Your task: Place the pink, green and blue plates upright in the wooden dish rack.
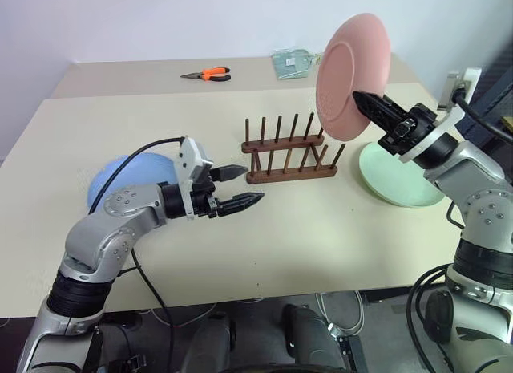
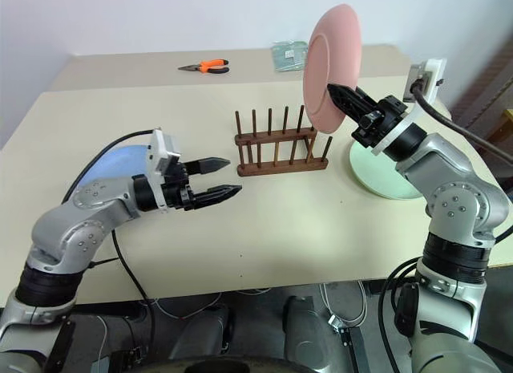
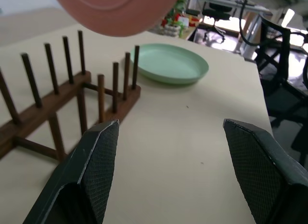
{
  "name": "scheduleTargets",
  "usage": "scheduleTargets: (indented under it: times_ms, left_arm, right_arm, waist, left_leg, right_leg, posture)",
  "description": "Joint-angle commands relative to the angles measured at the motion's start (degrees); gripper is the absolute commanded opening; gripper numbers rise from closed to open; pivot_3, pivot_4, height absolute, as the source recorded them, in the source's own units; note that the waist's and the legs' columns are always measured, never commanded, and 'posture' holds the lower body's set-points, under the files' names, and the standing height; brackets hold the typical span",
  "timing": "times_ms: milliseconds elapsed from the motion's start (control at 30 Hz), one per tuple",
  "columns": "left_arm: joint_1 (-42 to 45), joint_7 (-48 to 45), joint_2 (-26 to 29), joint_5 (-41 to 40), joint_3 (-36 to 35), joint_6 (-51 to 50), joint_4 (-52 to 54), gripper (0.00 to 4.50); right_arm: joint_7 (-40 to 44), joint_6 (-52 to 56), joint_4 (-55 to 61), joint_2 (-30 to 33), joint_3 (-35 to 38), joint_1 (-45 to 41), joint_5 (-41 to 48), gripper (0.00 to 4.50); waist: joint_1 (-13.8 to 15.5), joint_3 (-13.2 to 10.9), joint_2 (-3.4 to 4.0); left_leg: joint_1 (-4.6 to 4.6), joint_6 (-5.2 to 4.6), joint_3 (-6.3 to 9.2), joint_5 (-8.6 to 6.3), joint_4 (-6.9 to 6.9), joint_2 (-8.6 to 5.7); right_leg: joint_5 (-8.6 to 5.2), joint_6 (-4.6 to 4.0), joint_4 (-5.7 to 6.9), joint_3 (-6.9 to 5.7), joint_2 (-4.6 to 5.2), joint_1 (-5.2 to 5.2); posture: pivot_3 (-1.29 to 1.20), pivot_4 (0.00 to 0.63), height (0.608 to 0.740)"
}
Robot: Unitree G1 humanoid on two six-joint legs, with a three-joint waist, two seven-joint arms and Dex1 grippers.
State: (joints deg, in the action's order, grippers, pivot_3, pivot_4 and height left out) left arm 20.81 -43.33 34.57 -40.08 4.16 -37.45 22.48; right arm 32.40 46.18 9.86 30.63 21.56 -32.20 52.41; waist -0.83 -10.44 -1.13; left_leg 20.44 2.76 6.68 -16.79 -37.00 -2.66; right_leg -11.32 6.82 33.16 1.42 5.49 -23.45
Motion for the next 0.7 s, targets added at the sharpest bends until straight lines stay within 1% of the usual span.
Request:
scheduleTargets:
  times_ms: [33, 333, 433, 533, 567, 600, 700]
  left_arm:
    - [0.4, 0.1, -0.7, 0.0, -0.1, -0.4, 2.1, 3.54]
    - [-0.3, 0.3, -1.5, 1.2, 0.0, -0.9, 3.1, 3.54]
    - [-0.5, 0.1, -1.8, 1.4, 0.2, -0.8, 3.2, 3.58]
    - [-0.4, 0.1, -2.6, 0.5, 0.1, -1.7, 2.9, 4.36]
    - [-0.5, -0.1, -2.7, 0.9, 0.4, -1.5, 3.0, 4.5]
    - [-0.5, 0.3, -2.9, 2.3, 1.0, -1.0, 2.9, 4.5]
    - [-0.7, 1.0, -3.8, 4.6, 2.2, 0.1, 2.5, 4.5]
  right_arm:
    - [1.7, -1.3, -1.7, 1.4, -0.6, -1.5, -0.8, 0.0]
    - [5.9, -4.2, -13.0, 2.7, -3.8, -4.6, -6.3, 0.0]
    - [7.0, -5.4, -15.2, 2.8, -4.3, -5.7, -8.0, 1.13]
    - [4.1, -11.4, -16.8, 2.1, -4.4, -7.5, -13.1, 2.53]
    - [3.1, -13.0, -17.0, 1.9, -3.9, -7.9, -14.0, 3.1]
    - [1.6, -15.3, -16.6, 2.0, -2.3, -7.9, -14.9, 3.5]
    - [-0.7, -17.4, -13.3, 4.1, 3.4, -5.6, -13.9, 3.5]
  waist:
    - [0.1, 0.0, 0.0]
    - [0.0, 0.0, 0.0]
    - [0.0, 0.0, 0.0]
    - [0.0, 0.0, 0.01]
    - [0.0, 0.0, 0.0]
    - [0.1, 0.0, 0.0]
    - [0.4, 0.0, 0.0]
  left_leg:
    - [0.0, 0.0, 0.0, 0.0, -0.01, 0.0]
    - [-0.01, 0.0, 0.0, 0.0, -0.01, 0.0]
    - [-0.01, 0.0, 0.0, 0.0, 0.0, 0.0]
    - [-0.01, 0.0, 0.0, 0.0, -0.01, -0.01]
    - [0.0, 0.0, -0.01, 0.0, -0.01, -0.01]
    - [0.0, 0.0, 0.0, 0.0, -0.01, -0.01]
    - [0.04, 0.0, 0.02, 0.0, -0.01, -0.02]
  right_leg:
    - [0.0, 0.0, 0.0, 0.0, 0.0, 0.0]
    - [0.0, 0.0, 0.01, 0.0, -0.01, 0.0]
    - [0.01, 0.01, 0.02, 0.0, -0.01, 0.0]
    - [0.01, 0.01, 0.01, 0.0, -0.01, 0.0]
    - [0.01, 0.02, 0.01, 0.0, -0.01, 0.0]
    - [0.01, 0.02, 0.01, 0.0, -0.01, 0.0]
    - [0.07, 0.13, -0.01, -0.01, -0.01, 0.01]
  posture:
    - [0.0, 0.15, 0.74]
    - [0.0, 0.15, 0.74]
    - [0.0, 0.15, 0.74]
    - [0.0, 0.15, 0.74]
    - [0.0, 0.15, 0.74]
    - [0.0, 0.15, 0.74]
    - [0.0, 0.15, 0.74]
